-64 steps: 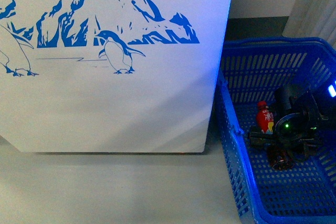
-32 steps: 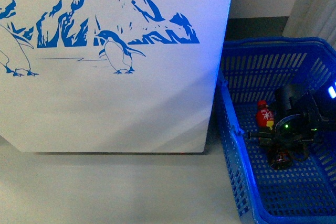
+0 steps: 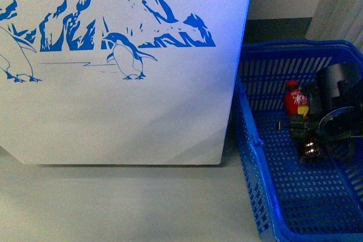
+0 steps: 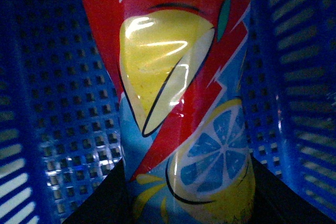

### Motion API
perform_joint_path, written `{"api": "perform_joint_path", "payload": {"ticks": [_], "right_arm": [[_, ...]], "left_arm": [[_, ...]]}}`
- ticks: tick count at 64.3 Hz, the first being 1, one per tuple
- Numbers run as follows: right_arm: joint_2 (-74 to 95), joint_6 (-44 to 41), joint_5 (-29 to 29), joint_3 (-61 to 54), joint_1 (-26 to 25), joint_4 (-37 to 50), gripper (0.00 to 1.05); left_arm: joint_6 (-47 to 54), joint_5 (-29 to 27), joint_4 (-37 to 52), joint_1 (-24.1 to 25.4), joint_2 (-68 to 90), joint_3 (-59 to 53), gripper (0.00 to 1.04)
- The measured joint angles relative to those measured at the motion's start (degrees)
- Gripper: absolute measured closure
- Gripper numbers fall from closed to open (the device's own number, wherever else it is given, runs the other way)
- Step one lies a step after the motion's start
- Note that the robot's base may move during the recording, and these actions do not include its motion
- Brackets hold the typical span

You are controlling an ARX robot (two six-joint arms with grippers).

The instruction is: Put drink in fridge

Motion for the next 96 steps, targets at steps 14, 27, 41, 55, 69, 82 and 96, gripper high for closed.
{"api": "perform_joint_path", "payload": {"ticks": [14,27,41,55,69,82,96], "right_arm": [[-19.1,-1.5,-0.6,-14.6,-0.1,7.0,0.63],[-36.9,-2.0,-0.4,-27.4,-0.2,10.2,0.63],[-55.4,-1.8,-0.2,-40.3,0.3,9.8,0.63],[-74.1,-2.0,-0.9,-50.6,1.6,8.1,0.63],[-93.8,-2.2,-2.6,-57.8,1.9,0.1,0.63],[-112.4,-3.2,-1.3,-62.7,2.3,-3.1,0.63],[-135.4,-4.7,-0.7,-65.2,4.0,-12.0,0.63]], "left_arm": [[0.0,0.0,0.0,0.0,0.0,0.0,0.08],[0.0,0.0,0.0,0.0,0.0,0.0,0.08],[0.0,0.0,0.0,0.0,0.0,0.0,0.08],[0.0,0.0,0.0,0.0,0.0,0.0,0.08],[0.0,0.0,0.0,0.0,0.0,0.0,0.08],[0.0,0.0,0.0,0.0,0.0,0.0,0.08],[0.0,0.0,0.0,0.0,0.0,0.0,0.08]]}}
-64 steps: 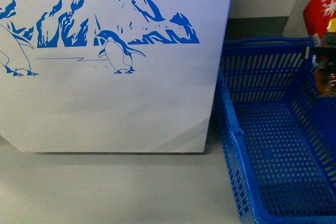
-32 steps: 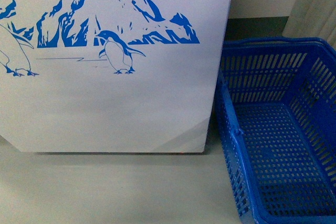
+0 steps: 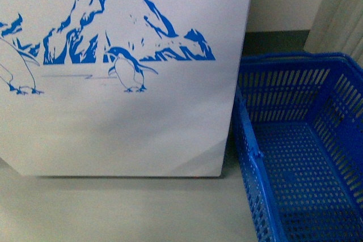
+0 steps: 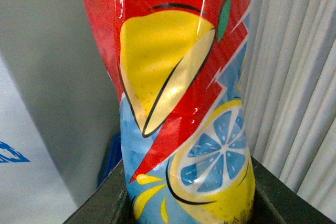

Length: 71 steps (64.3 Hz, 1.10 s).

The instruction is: Put drink in fridge

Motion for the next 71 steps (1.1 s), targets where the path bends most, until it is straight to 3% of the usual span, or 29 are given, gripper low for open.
{"api": "perform_joint_path", "payload": {"ticks": [9,16,26,35,41,52,71], "right_arm": [[-7.1,2.4,-5.1,-1.0,-4.5,-2.1,0.63],[-8.2,2.8,-3.1,-2.0,-3.9,1.2,0.63],[-9.7,2.4,7.3,-6.3,7.7,1.9,0.63],[-9.2,-0.2,11.1,-9.5,17.8,3.9,0.63],[-8.5,-1.8,11.5,-10.1,20.7,4.3,0.63],[-10.1,-2.1,8.6,-8.7,16.3,-7.2,0.63],[-13.4,-2.0,1.3,-9.4,8.4,-8.2,0.63]], "left_arm": [[0.0,0.0,0.0,0.0,0.0,0.0,0.08],[0.0,0.0,0.0,0.0,0.0,0.0,0.08],[0.0,0.0,0.0,0.0,0.0,0.0,0.08],[0.0,0.0,0.0,0.0,0.0,0.0,0.08],[0.0,0.0,0.0,0.0,0.0,0.0,0.08],[0.0,0.0,0.0,0.0,0.0,0.0,0.08],[0.0,0.0,0.0,0.0,0.0,0.0,0.08]]}}
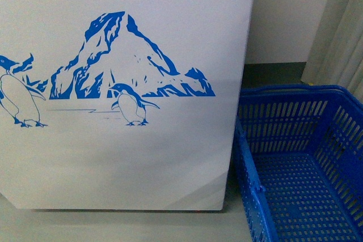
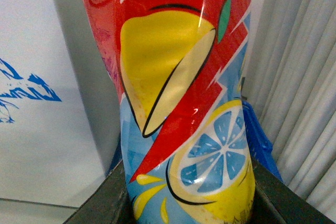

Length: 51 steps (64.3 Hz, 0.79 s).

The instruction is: Put drink in fridge

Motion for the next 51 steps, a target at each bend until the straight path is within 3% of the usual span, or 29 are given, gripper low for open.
{"api": "perform_joint_path", "payload": {"ticks": [10,19,51], "right_arm": [[-2.5,-0.2,-9.3,-1.1,-7.5,-0.9,0.63],[-3.0,-0.2,-8.7,-1.1,-9.9,-0.9,0.63],[-3.1,-0.2,-9.4,-1.1,-10.0,-0.9,0.63]], "left_arm": [[0.0,0.0,0.0,0.0,0.0,0.0,0.08],[0.0,0.0,0.0,0.0,0.0,0.0,0.08],[0.0,0.0,0.0,0.0,0.0,0.0,0.08]]}}
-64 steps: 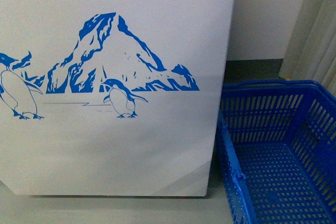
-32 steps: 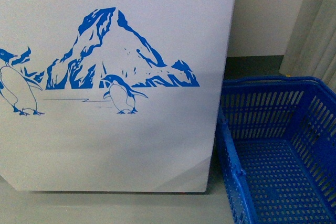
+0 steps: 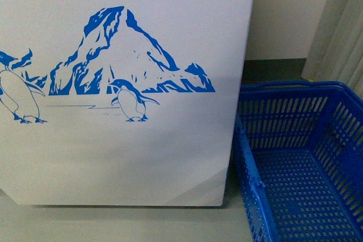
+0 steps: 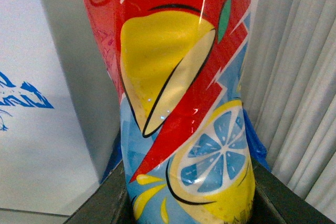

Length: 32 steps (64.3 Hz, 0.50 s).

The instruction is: Put drink in fridge

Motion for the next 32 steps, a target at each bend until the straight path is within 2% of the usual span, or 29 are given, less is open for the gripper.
{"api": "perform_joint_path", "payload": {"ticks": [32], "right_arm": [[0.0,0.0,0.0,0.0,0.0,0.0,0.63]], "left_arm": [[0.0,0.0,0.0,0.0,0.0,0.0,0.08]]}}
